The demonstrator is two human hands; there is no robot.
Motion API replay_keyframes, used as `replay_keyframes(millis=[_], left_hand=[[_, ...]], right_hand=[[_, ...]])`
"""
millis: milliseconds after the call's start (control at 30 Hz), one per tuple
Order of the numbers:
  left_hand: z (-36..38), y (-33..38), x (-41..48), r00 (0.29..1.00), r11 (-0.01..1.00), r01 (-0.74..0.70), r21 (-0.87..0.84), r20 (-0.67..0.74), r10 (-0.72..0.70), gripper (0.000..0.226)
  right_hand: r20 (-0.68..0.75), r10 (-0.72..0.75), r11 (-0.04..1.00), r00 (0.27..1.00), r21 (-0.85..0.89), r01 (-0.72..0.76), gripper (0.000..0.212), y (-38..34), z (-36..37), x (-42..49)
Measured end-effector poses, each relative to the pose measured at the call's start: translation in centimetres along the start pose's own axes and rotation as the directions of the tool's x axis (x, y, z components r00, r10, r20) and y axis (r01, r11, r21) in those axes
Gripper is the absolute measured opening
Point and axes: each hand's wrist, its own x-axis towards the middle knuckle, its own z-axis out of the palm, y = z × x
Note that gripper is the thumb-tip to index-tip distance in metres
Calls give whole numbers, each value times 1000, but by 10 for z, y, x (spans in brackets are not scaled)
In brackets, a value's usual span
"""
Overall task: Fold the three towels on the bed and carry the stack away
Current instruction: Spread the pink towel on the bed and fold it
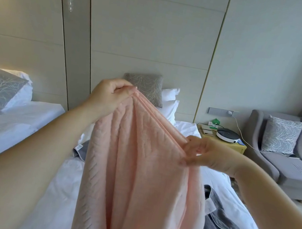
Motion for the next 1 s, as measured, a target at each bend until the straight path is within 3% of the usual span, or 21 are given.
replay_keyframes(millis=[133,200,300,400,500,533,633,733,900,1000], left_hand=[[-12,-13,-4,995,996,77,35,-72,-75,15],[-13,-18,-6,990,988,135,81,-43,-131,18],[-2,-17,-17,943,963,260,73,194,-269,10],[36,-11,-38,835,956,290,-38,498,-234,29],[60,-7,-54,790,940,334,-69,564,-240,44],[61,-8,-54,792,935,343,-86,562,-239,47],[58,-11,-47,853,940,311,-141,477,-211,27],[57,-11,-38,898,925,323,-201,373,-232,19],[48,-17,-29,958,947,266,-181,162,-238,13],[34,-21,-26,964,947,263,-187,83,-251,13]], right_hand=[[-158,-104,976,982,173,131,27,-7,-21,1],[-189,-118,964,975,215,159,33,-10,-20,3],[-186,-161,943,969,262,207,29,-16,-8,10],[-139,-197,933,970,277,229,25,-23,8,22],[-105,-165,952,981,244,187,34,-22,15,28],[-85,-142,962,986,224,158,35,-17,15,27],[35,-70,979,997,195,61,27,-5,14,20],[139,-18,993,990,116,1,38,4,16,13],[216,63,998,974,-20,-60,28,12,11,3],[188,49,998,981,-51,-40,33,16,3,-3]])
